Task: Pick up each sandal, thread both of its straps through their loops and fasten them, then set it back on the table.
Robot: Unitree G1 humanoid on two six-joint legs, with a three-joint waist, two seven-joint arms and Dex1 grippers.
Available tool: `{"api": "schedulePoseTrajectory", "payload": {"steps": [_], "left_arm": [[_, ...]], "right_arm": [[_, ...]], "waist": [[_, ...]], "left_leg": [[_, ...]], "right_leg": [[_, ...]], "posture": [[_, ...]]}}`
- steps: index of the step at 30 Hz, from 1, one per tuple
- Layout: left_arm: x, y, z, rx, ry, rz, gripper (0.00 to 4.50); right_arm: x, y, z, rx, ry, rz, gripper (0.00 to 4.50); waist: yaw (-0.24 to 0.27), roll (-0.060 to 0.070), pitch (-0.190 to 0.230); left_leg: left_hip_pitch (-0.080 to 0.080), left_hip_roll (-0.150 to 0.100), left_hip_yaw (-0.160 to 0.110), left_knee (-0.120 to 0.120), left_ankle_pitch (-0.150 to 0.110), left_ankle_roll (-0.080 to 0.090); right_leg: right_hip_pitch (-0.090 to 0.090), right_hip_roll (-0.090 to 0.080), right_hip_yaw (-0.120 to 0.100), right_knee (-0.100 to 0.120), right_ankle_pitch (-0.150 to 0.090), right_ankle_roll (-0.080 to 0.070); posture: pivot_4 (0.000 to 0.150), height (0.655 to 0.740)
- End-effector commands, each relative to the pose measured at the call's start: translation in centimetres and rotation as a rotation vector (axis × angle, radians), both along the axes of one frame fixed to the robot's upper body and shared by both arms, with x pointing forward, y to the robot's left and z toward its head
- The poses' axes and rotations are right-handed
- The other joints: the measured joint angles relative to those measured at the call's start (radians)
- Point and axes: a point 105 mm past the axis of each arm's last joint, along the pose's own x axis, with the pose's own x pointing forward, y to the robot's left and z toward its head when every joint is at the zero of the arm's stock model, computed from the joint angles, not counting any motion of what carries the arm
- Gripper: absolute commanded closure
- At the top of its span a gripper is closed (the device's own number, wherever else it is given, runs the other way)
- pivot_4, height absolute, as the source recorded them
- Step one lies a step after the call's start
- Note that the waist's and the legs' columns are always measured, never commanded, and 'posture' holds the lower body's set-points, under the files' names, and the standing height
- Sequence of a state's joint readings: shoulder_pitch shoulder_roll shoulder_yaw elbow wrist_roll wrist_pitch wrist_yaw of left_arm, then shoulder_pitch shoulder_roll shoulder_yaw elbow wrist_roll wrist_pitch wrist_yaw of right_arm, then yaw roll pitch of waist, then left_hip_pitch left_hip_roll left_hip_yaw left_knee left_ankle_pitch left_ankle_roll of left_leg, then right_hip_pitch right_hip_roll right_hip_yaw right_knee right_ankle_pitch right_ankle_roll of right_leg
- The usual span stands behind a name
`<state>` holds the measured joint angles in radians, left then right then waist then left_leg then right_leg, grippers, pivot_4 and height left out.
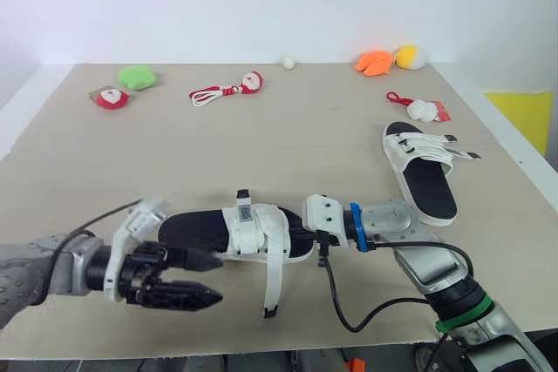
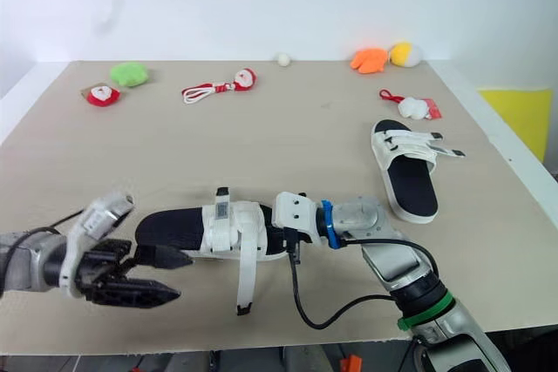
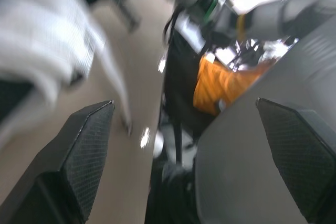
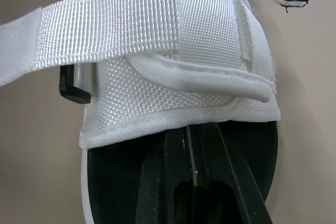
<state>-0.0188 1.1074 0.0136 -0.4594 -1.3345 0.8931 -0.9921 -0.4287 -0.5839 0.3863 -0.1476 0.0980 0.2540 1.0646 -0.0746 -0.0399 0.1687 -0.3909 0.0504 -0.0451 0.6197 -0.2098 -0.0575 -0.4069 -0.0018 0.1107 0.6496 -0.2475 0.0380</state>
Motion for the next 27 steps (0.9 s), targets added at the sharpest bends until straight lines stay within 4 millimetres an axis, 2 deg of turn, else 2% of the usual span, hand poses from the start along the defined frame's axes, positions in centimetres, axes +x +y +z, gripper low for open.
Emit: {"api": "schedulePoseTrajectory", "payload": {"steps": [1, 8, 12, 17, 27], "left_arm": [[0.1, -1.5, -1.4, 0.026, 0.02, -0.003, 0.05], [0.9, -4.8, -3.3, 0.023, -0.012, -0.027, 0.05], [1.9, -4.2, -4.7, 0.078, -0.039, -0.001, 0.05], [1.8, -4.6, -5.8, 0.097, -0.04, -0.033, 0.05], [1.5, -6.3, -5.3, 0.024, -0.016, -0.059, 0.05]], "right_arm": [[-0.6, -1.3, -3.5, -0.11, 0.116, -0.033, 4.5], [-0.8, -1.5, -3.5, -0.11, 0.121, -0.042, 4.5], [-0.8, -1.7, -3.3, -0.113, 0.121, -0.049, 4.5], [-0.9, -1.8, -3.3, -0.113, 0.122, -0.058, 4.5], [-0.9, -1.7, -3.3, -0.11, 0.125, -0.063, 4.5]], "waist": [[0.0, -0.001, 0.0], [0.001, -0.003, -0.001], [0.002, -0.002, -0.002], [0.004, -0.002, -0.002], [0.004, -0.002, -0.003]], "left_leg": [[0.0, 0.0, 0.0, 0.0, 0.0, 0.0], [-0.001, 0.0, 0.0, 0.0, 0.0, 0.0], [-0.001, -0.001, -0.001, 0.0, 0.0, 0.0], [-0.001, -0.002, -0.001, 0.0, -0.001, -0.001], [-0.001, -0.002, -0.001, 0.0, -0.001, -0.001]], "right_leg": [[0.0, 0.0, 0.0, 0.0, 0.0, 0.0], [0.001, 0.0, 0.0, 0.0, 0.0, 0.001], [0.001, 0.0, 0.0, 0.0, -0.001, 0.001], [0.001, -0.001, 0.0, 0.0, -0.002, 0.002], [0.002, -0.002, 0.0, 0.0, -0.002, 0.003]], "posture": [[0.15, 0.74], [0.15, 0.74], [0.15, 0.74], [0.15, 0.74], [0.15, 0.74]]}}
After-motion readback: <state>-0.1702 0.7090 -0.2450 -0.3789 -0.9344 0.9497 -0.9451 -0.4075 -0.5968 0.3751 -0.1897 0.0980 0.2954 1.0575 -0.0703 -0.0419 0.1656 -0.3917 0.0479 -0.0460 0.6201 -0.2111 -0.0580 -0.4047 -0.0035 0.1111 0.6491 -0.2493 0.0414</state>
